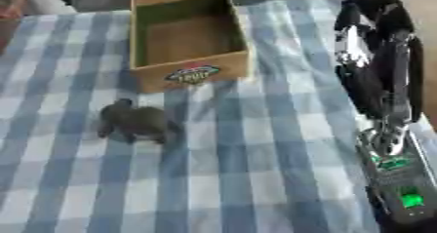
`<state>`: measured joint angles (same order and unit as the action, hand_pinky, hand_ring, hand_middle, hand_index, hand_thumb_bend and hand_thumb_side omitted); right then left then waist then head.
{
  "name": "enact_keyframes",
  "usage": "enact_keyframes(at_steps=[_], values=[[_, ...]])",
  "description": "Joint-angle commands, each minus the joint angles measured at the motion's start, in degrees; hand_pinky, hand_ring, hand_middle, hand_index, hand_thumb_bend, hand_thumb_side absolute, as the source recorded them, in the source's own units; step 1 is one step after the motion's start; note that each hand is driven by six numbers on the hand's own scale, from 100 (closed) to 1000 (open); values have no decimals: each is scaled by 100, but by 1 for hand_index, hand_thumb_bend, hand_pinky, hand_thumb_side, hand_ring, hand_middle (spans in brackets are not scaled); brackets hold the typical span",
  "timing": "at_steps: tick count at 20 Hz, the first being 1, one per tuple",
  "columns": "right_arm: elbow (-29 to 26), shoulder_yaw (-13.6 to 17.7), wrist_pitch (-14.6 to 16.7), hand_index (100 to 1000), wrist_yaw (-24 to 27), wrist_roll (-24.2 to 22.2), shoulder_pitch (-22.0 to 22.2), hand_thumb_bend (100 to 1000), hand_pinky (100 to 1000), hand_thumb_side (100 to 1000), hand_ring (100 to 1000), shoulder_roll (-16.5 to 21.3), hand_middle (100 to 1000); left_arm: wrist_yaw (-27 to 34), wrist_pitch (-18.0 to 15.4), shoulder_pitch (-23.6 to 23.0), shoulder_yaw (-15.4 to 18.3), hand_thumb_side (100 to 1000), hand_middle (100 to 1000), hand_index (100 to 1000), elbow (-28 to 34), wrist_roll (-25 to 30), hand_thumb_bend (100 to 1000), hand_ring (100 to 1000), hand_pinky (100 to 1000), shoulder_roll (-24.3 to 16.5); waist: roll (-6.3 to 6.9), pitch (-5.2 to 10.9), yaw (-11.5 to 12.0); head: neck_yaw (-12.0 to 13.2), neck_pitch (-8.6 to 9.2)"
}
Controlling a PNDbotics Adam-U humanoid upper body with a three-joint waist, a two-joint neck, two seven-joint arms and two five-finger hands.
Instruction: Pick up objects on the table and place them in the box.
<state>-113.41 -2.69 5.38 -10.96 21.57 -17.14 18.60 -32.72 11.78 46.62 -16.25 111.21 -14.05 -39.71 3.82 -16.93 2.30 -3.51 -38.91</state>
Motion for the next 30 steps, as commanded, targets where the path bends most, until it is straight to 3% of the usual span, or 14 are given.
enact_keyframes(at_steps=[1, 5, 12, 23, 25, 27, 30], values=[[-118, -9, 1, 846, 21, -28, -47, 158, 646, 632, 807, 146, 659, -210, -182, 361, -271, 699, 777, 915, -41, 283, 202, 791, 806, -210, -8, 103, 20, 49, 81], [-118, -7, -5, 846, 18, -29, -46, 157, 646, 631, 806, 162, 659, -466, -453, 772, -710, 708, 825, 937, -502, 597, 233, 837, 847, -85, -1, 97, 46, 38, 111], [-118, -27, -19, 845, 25, -53, -37, 153, 646, 630, 805, 175, 658, -884, -858, 1189, -1195, 760, 841, 987, -1203, 1192, 244, 855, 870, 235, 23, 91, 17, 62, 143], [-118, -44, -27, 845, 47, -77, -28, 147, 646, 628, 803, 166, 658, -1010, -1065, 1597, -1505, 753, 855, 983, -1734, 2205, 284, 872, 888, 702, 40, 88, -15, 94, 156], [-118, -40, -32, 845, 51, -73, -20, 146, 646, 627, 802, 164, 658, -944, -1042, 1591, -1530, 779, 856, 965, -1756, 2393, 329, 878, 896, 697, 44, 88, -14, 86, 175], [-118, -43, -32, 845, 56, -73, -17, 146, 645, 627, 802, 160, 658, -875, -1020, 1572, -1562, 818, 858, 956, -1770, 2588, 470, 882, 910, 678, 47, 87, -13, 70, 192], [-118, -46, -35, 845, 62, -76, -11, 144, 645, 626, 802, 158, 658, -798, -1012, 1527, -1609, 791, 852, 972, -1792, 2873, 588, 884, 915, 637, 47, 80, -14, 46, 218]])
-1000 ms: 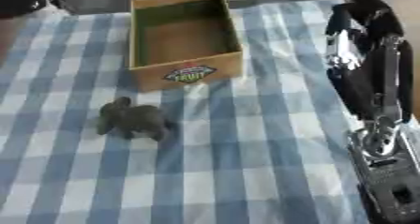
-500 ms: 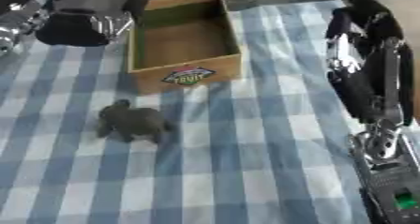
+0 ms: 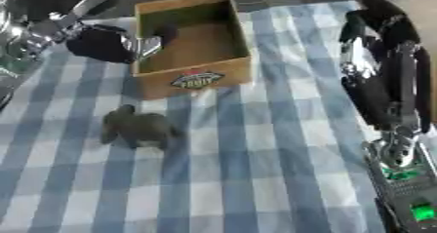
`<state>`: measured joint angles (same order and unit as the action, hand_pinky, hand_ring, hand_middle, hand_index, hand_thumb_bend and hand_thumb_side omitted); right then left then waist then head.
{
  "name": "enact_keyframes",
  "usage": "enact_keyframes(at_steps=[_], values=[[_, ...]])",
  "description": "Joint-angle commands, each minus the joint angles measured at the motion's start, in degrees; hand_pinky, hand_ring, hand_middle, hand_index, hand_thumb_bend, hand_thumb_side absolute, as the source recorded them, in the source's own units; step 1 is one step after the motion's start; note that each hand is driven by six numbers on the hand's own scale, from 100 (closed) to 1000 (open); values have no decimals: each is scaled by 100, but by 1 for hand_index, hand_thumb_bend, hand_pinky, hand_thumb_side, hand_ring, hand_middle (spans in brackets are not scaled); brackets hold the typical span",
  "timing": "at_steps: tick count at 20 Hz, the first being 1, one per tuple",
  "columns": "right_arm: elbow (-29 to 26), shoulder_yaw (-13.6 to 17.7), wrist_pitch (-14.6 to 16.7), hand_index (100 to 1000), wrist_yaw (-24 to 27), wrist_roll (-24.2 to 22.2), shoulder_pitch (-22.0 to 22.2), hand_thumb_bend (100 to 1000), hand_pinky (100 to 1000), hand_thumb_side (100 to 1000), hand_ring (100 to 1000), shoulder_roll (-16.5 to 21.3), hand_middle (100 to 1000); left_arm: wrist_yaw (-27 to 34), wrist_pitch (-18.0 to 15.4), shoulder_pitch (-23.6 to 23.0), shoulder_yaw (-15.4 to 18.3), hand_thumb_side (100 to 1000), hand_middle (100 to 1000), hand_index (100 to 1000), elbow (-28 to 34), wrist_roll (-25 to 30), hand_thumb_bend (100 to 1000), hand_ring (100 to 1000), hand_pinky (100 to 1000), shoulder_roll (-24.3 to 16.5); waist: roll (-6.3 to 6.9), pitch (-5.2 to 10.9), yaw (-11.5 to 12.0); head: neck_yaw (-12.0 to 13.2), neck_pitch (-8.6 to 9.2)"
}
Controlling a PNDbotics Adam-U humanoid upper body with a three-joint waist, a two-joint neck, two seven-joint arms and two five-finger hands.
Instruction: Pick up objects on the table and place them in the box.
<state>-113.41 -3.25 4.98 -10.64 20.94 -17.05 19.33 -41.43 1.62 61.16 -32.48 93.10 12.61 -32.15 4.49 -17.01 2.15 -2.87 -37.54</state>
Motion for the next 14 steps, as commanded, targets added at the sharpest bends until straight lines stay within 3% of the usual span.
enact_keyframes(at_steps=[1, 9, 14], values=[[-118, 10, 3, 845, 32, -13, -19, 142, 645, 625, 801, 85, 658, 93, -10, 53, -6, 784, 860, 1000, 8, 299, 611, 889, 921, -142, -19, 85, 0, -22, 90], [-118, 10, -14, 843, 47, -10, -2, 136, 645, 623, 801, 83, 657, 276, -207, -107, 37, 803, 864, 1000, 210, 1055, 714, 903, 943, -382, -7, 65, 0, -100, 126], [-118, 15, -25, 844, 48, -9, 4, 135, 645, 622, 800, 87, 656, 252, -240, -173, 186, 766, 806, 1000, 420, 1506, 683, 871, 923, -507, -10, 53, 1, -131, 132]])
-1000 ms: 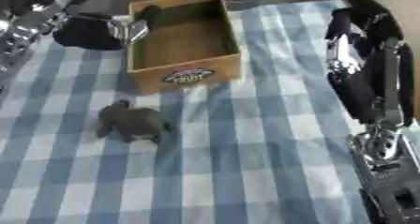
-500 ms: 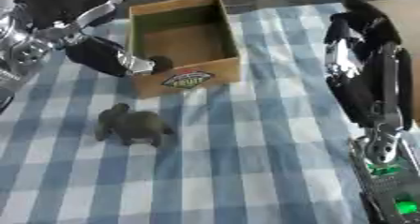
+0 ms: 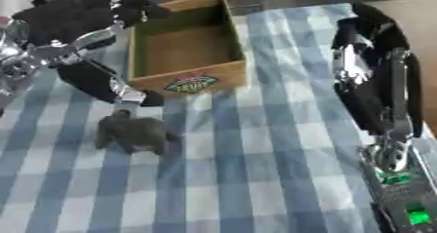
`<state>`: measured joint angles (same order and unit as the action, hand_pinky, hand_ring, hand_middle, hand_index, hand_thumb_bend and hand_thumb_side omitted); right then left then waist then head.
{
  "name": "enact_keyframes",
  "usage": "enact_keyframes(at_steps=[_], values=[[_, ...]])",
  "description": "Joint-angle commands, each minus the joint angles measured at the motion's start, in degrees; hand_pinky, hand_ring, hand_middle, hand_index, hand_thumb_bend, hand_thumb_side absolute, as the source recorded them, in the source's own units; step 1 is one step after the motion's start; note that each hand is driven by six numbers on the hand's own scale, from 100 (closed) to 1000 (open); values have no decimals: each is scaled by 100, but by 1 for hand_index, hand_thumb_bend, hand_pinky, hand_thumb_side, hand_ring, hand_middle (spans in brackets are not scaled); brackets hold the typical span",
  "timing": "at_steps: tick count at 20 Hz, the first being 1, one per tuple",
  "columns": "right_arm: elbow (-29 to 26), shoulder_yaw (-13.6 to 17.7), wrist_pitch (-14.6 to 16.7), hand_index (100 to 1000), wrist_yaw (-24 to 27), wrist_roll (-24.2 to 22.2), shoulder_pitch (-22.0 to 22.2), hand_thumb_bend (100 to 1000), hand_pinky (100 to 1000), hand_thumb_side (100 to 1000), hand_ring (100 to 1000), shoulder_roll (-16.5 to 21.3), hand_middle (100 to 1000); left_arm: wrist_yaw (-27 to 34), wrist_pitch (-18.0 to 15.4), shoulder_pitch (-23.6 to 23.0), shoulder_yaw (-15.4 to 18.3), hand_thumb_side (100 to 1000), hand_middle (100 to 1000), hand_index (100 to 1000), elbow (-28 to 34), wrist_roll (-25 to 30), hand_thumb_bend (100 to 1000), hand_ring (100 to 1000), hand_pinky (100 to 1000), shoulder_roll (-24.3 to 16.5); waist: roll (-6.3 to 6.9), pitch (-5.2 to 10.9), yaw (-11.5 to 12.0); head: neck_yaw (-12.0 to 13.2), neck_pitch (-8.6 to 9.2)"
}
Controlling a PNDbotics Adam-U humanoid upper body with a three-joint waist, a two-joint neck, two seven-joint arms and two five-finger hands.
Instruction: Pick up objects on the table and place them in the box.
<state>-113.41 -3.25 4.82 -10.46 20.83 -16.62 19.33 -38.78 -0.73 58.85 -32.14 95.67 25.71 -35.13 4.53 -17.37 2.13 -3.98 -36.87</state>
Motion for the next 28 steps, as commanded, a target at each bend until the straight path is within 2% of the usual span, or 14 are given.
enact_keyframes(at_steps=[1, 4, 8, 12, 15, 19, 28], values=[[-118, 16, -11, 844, 30, 3, -40, 135, 645, 622, 800, 88, 656, -33, -3, 52, 160, 753, 797, 999, 205, 281, 675, 867, 920, -222, -16, 86, 3, -20, 65], [-118, 13, -15, 844, 35, -3, -43, 135, 645, 622, 800, 86, 656, -87, 7, 54, 146, 709, 761, 979, 323, 551, 654, 847, 908, -246, -23, 75, -3, -20, 71], [-118, 16, -18, 844, 39, -3, -45, 135, 645, 622, 800, 89, 656, -163, 62, 49, 125, 713, 752, 969, 382, 940, 640, 823, 894, -265, -32, 64, -6, -12, 59], [-118, 17, -25, 844, 42, -6, -46, 132, 645, 621, 801, 86, 656, -166, 278, 28, 87, 679, 738, 900, 355, 1303, 623, 805, 881, -272, -38, 54, -4, -7, 48], [-118, 17, -30, 844, 44, -8, -44, 131, 645, 621, 801, 84, 656, -45, 430, 5, 32, 595, 737, 866, 432, 1566, 618, 798, 877, -305, -37, 50, -4, 0, 47], [-118, 17, -29, 844, 46, -10, -47, 130, 645, 620, 801, 79, 656, 114, 612, -44, 0, 584, 728, 835, 561, 1927, 617, 792, 873, -380, -38, 48, -5, -1, 31], [-118, 27, -26, 842, 48, -12, -72, 128, 646, 620, 801, 69, 655, 229, 907, -215, 125, 583, 712, 814, 821, 2610, 612, 778, 860, -454, -73, 8, -20, 161, -338]])
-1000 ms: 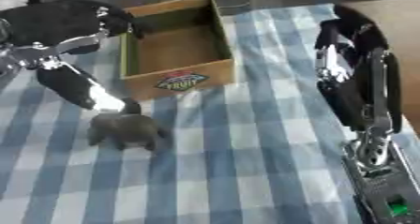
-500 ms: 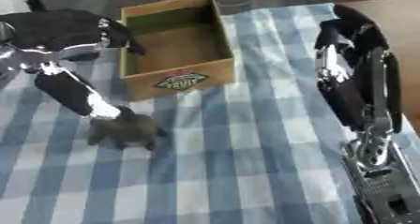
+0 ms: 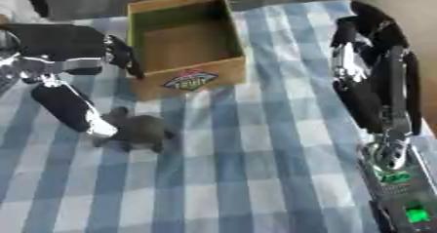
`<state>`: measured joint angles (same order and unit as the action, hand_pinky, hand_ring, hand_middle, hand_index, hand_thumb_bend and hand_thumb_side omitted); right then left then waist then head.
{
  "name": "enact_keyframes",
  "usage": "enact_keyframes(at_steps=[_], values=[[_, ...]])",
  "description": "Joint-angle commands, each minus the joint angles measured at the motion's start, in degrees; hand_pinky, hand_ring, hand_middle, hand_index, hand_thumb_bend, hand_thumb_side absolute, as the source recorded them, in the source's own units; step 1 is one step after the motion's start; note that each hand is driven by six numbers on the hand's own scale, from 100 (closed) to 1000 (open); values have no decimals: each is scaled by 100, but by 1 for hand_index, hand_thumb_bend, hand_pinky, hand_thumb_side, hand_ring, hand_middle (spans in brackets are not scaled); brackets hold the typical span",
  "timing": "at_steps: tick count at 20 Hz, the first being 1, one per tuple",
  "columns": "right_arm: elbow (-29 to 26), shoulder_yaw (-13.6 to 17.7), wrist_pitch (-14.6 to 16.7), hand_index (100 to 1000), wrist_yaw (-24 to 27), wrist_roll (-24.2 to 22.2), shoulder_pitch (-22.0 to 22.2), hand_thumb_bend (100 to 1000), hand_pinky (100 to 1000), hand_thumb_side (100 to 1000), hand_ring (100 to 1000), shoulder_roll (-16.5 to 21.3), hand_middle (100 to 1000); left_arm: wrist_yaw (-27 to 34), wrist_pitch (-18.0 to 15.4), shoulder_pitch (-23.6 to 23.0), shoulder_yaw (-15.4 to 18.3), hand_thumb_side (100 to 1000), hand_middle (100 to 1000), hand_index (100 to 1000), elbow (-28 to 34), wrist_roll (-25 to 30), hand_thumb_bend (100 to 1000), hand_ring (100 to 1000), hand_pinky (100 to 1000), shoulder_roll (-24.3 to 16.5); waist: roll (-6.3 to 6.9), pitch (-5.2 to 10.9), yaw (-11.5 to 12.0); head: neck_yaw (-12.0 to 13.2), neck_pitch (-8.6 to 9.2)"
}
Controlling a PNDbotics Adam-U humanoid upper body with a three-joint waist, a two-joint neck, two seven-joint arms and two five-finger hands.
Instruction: Pick up objects on the table and place them in the box.
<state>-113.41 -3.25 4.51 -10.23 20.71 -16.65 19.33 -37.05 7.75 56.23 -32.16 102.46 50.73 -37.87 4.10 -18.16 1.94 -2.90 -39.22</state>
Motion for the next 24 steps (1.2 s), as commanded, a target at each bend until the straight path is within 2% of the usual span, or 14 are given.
enact_keyframes(at_steps=[1, 14, 19, 24], values=[[-118, 26, 6, 842, 26, -1, -75, 129, 646, 619, 801, 69, 656, 64, 83, 34, 132, 565, 709, 809, 166, 116, 623, 775, 858, -184, -35, 76, -2, 64, -118], [-118, 32, 2, 841, 42, -14, -140, 128, 647, 617, 802, 50, 656, -3, 369, -135, 131, 550, 691, 789, 160, 124, 573, 750, 833, -93, -135, -7, -14, 121, -63], [-118, 33, 4, 841, 47, -21, -167, 129, 647, 616, 802, 33, 656, -190, 466, -189, 119, 521, 706, 792, 69, 63, 544, 747, 827, 8, -181, -34, -24, 134, 20], [-118, 29, -2, 840, 60, -42, -180, 128, 647, 615, 802, 24, 655, -436, 404, -197, 32, 455, 752, 825, -148, -48, 481, 758, 829, 124, -208, -54, -27, 143, 91]])
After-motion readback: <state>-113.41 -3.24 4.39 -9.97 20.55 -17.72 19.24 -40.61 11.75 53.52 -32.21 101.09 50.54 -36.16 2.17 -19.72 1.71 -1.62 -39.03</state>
